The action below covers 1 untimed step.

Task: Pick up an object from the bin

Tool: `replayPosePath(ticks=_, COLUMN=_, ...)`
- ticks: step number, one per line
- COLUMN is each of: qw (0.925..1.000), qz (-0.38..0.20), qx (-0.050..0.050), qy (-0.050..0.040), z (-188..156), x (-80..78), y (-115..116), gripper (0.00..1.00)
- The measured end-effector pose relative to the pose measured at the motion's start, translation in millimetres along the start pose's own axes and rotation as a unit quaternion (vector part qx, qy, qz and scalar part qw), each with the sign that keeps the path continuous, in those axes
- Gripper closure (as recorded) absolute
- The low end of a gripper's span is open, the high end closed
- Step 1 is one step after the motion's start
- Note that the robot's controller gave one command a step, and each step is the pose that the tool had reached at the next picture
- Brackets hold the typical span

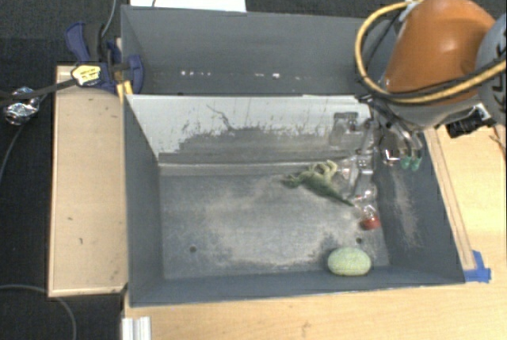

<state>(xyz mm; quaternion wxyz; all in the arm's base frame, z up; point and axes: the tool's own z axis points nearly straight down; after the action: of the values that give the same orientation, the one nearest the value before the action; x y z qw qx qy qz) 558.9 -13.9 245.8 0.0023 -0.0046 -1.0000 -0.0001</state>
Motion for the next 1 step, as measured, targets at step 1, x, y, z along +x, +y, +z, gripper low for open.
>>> replayPosePath(ticks=1, qw=1.0000, qz=0.000, qx=0.000, qy=-0.0043, z=-4.8, x=-1.2, y=0.0, gripper=0.00)
